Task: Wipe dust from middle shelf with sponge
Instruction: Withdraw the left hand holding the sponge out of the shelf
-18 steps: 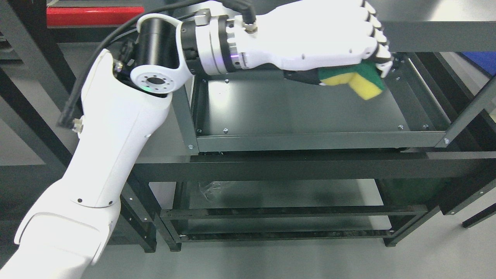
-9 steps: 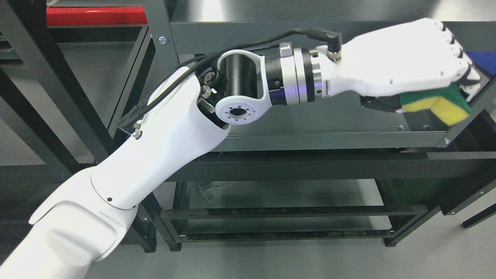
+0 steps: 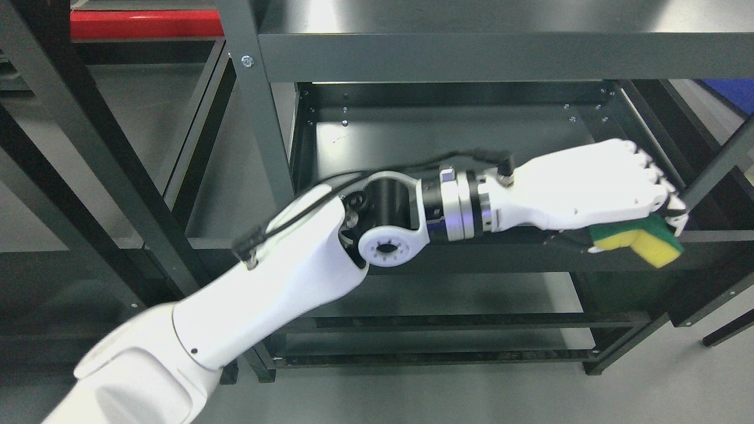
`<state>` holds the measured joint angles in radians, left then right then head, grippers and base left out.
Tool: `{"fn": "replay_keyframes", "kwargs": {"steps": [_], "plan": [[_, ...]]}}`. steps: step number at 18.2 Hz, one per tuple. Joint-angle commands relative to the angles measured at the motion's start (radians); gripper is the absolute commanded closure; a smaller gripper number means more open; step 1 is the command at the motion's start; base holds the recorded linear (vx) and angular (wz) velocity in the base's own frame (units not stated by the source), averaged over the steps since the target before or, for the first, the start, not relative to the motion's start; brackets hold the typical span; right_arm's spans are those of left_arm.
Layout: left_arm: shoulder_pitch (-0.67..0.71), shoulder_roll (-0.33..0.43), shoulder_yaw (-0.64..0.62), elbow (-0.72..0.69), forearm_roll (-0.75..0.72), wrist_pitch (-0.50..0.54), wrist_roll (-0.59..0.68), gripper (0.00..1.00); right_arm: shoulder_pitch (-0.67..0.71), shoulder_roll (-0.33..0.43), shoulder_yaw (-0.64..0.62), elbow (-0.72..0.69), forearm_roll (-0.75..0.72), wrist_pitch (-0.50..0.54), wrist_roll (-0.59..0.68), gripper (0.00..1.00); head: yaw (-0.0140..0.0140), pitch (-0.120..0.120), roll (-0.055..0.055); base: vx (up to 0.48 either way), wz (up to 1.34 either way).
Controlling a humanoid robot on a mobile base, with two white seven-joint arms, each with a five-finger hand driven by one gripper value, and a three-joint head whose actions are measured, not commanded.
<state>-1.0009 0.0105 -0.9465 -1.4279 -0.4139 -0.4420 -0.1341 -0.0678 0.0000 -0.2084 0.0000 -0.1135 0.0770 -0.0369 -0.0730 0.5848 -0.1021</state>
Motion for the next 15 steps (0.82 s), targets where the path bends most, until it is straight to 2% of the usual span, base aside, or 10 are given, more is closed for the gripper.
{"fn": "replay_keyframes", "kwargs": {"steps": [1, 3, 6, 8, 11, 15], "plan": [[0.476, 0.007, 0.233, -0.003, 0.036, 0.005, 0.167, 0.98, 0.000, -0.017, 0.000, -0.017, 0.000, 0.000, 0.000, 0.00, 0.0000, 0.000, 0.000, 0.000, 0.00], [0.595, 0.007, 0.322, -0.058, 0.041, 0.032, 0.266, 0.99, -0.001, -0.017, 0.000, -0.017, 0.000, 0.000, 0.000, 0.00, 0.0000, 0.000, 0.000, 0.000, 0.00], [0.740, 0.007, 0.428, -0.187, 0.120, 0.092, 0.271, 0.99, 0.000, -0.017, 0.000, -0.017, 0.000, 0.000, 0.000, 0.00, 0.0000, 0.000, 0.000, 0.000, 0.00], [0.794, 0.007, 0.495, -0.255, 0.194, 0.126, 0.269, 0.99, -0.001, -0.017, 0.000, -0.017, 0.000, 0.000, 0.000, 0.00, 0.0000, 0.000, 0.000, 0.000, 0.00], [0.864, 0.007, 0.667, -0.301, 0.289, 0.138, 0.261, 1.00, 0.000, -0.017, 0.000, -0.017, 0.000, 0.000, 0.000, 0.00, 0.0000, 0.000, 0.000, 0.000, 0.00], [0.889, 0.007, 0.767, -0.315, 0.368, 0.160, 0.254, 1.00, 0.000, -0.017, 0.000, -0.017, 0.000, 0.000, 0.000, 0.00, 0.0000, 0.000, 0.000, 0.000, 0.00]]}}
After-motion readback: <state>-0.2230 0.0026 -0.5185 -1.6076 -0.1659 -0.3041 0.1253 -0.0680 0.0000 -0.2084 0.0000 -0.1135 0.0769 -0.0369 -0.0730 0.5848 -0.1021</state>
